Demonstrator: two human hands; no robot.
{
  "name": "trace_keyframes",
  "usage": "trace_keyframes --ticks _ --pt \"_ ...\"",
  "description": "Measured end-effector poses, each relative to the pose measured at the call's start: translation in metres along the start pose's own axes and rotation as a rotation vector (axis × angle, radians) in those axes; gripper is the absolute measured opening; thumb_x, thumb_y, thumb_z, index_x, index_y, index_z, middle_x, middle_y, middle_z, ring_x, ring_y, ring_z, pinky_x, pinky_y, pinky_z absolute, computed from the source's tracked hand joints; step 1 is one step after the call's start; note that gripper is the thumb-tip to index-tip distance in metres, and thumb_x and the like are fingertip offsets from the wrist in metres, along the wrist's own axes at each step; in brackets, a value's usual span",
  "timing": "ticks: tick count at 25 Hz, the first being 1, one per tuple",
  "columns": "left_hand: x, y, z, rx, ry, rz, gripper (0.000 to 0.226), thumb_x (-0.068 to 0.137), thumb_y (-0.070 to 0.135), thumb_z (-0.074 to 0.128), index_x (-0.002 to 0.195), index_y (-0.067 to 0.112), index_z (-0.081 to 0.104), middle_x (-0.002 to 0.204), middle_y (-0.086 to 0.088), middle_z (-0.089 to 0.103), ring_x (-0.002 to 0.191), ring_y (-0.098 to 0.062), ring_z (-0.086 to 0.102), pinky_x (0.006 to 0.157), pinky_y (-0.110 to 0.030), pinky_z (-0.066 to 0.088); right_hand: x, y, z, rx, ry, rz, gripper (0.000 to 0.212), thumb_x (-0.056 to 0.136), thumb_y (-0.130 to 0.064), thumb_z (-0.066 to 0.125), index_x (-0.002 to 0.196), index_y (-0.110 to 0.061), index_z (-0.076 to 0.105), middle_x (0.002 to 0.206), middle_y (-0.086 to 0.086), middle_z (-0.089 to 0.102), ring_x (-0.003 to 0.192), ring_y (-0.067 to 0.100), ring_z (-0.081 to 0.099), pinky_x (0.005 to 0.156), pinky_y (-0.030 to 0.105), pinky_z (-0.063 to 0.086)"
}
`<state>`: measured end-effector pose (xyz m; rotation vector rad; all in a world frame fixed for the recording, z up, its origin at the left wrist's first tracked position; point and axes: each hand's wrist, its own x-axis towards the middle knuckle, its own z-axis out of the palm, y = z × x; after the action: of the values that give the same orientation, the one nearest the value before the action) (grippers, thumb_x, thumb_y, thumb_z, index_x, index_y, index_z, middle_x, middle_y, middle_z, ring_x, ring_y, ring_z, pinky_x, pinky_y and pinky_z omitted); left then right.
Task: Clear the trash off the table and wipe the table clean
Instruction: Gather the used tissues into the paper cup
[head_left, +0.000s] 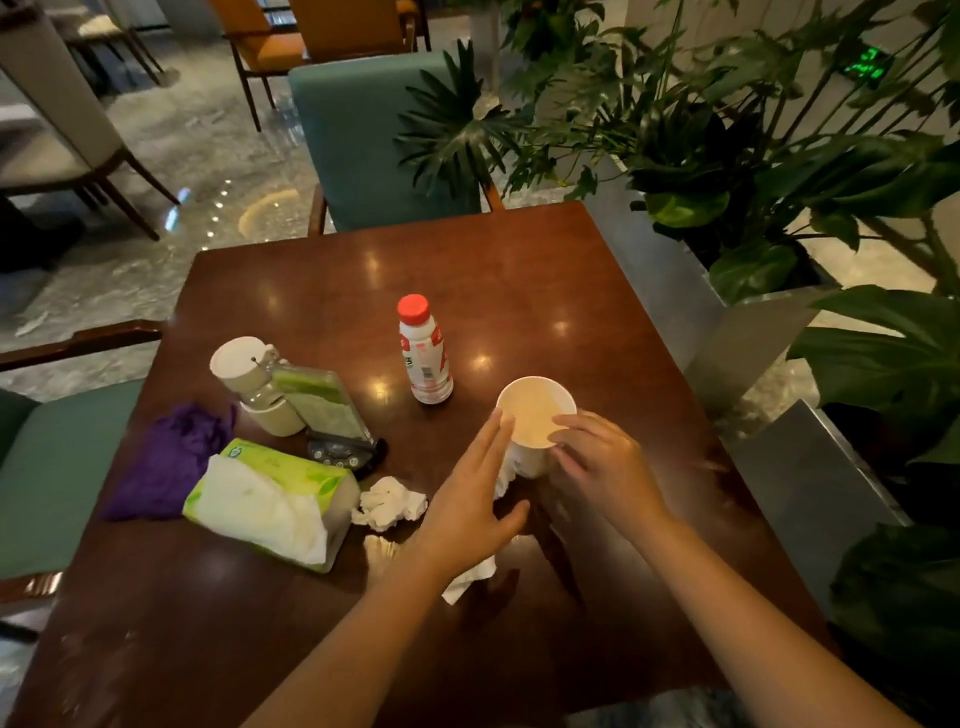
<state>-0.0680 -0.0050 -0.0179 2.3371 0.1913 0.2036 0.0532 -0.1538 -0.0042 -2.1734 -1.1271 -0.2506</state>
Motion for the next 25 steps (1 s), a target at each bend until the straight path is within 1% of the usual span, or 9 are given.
trace_keyframes --ticks 4,6,9,11,13,15,18,21,25 --pt "-0.037 -0.013 -0.020 -0.239 0.237 -0.266 0.107 0.069 0.031 0.080 0.146 0.033 0.005 0.154 0.004 0.023 0.139 -0.007 0.024 0.111 -0.024 0.028 -0.002 -0.049 0.011 0.120 -0.033 -0.071 0.013 0.073 -0.018 0.067 0.080 -0.009 0.074 0.097 0.004 0.073 0.092 0.019 0.065 0.081 0.030 0.051" --pt "-0.050 -0.016 -0.032 -0.355 0.327 -0.310 0.092 0.068 0.029 0.081 0.139 0.040 0.023 0.141 0.008 0.044 0.128 -0.005 0.041 0.103 -0.023 0.040 -0.001 -0.074 0.021 0.213 -0.065 -0.082 0.018 0.077 -0.025 0.063 0.081 -0.011 0.074 0.098 0.002 0.073 0.094 0.015 0.063 0.079 0.033 0.054" --pt "-0.068 -0.020 -0.042 -0.478 0.464 -0.365 0.079 0.067 0.017 0.082 0.129 0.040 0.038 0.128 0.016 0.051 0.118 -0.003 0.051 0.091 -0.020 0.047 -0.002 -0.099 0.033 0.314 -0.085 -0.093 0.028 0.079 -0.029 0.063 0.103 -0.014 0.068 0.114 0.002 0.067 0.106 0.011 0.057 0.085 0.034 0.054" --pt "-0.084 -0.024 -0.048 -0.522 0.534 -0.392 0.081 0.065 0.007 0.082 0.125 0.040 0.038 0.126 0.017 0.050 0.113 0.007 0.050 0.087 -0.011 0.044 -0.012 -0.102 0.043 0.258 -0.009 0.036 0.044 0.081 -0.034 0.062 0.121 -0.017 0.057 0.125 0.005 0.058 0.116 0.015 0.050 0.094 0.032 0.045" --pt "-0.101 -0.027 -0.055 -0.520 0.602 -0.410 0.081 0.060 0.017 0.082 0.122 0.043 0.037 0.125 0.022 0.048 0.112 0.015 0.047 0.088 -0.006 0.040 -0.031 -0.093 0.060 0.102 0.070 0.279 0.049 0.078 -0.029 0.071 0.122 -0.016 0.056 0.124 0.010 0.054 0.115 0.024 0.048 0.090 0.041 0.047" --pt "-0.117 -0.031 -0.060 -0.512 0.650 -0.438 0.079 0.056 0.028 0.078 0.121 0.047 0.038 0.123 0.027 0.049 0.112 0.013 0.048 0.089 -0.008 0.042 -0.055 -0.085 0.085 -0.077 -0.064 0.326 0.053 0.071 -0.025 0.078 0.119 -0.016 0.059 0.119 0.015 0.055 0.108 0.033 0.051 0.080 0.048 0.052" --pt "-0.136 -0.038 -0.060 -0.492 0.632 -0.476 0.081 0.060 0.019 0.082 0.123 0.046 0.039 0.126 0.023 0.050 0.115 0.004 0.050 0.093 -0.013 0.044 -0.080 -0.089 0.116 -0.216 -0.366 0.146 0.060 0.063 -0.028 0.083 0.118 -0.019 0.061 0.112 0.016 0.061 0.099 0.035 0.059 0.069 0.043 0.055" --pt "-0.149 -0.044 -0.059 -0.450 0.578 -0.499 0.082 0.064 0.007 0.082 0.129 0.034 0.039 0.130 0.011 0.051 0.119 -0.001 0.049 0.095 -0.012 0.042 -0.083 -0.095 0.130 -0.270 -0.460 0.112 0.056 0.055 -0.027 0.087 0.108 -0.019 0.068 0.100 0.012 0.066 0.087 0.032 0.064 0.056 0.039 0.054" --pt "-0.158 -0.046 -0.060 -0.413 0.547 -0.481 0.081 0.065 0.008 0.082 0.129 0.034 0.038 0.129 0.016 0.049 0.117 0.007 0.046 0.089 -0.005 0.039 -0.088 -0.080 0.132 -0.272 -0.522 0.043 0.039 0.058 -0.007 0.084 0.094 -0.013 0.071 0.087 0.008 0.067 0.079 0.028 0.064 0.051 0.033 0.052"
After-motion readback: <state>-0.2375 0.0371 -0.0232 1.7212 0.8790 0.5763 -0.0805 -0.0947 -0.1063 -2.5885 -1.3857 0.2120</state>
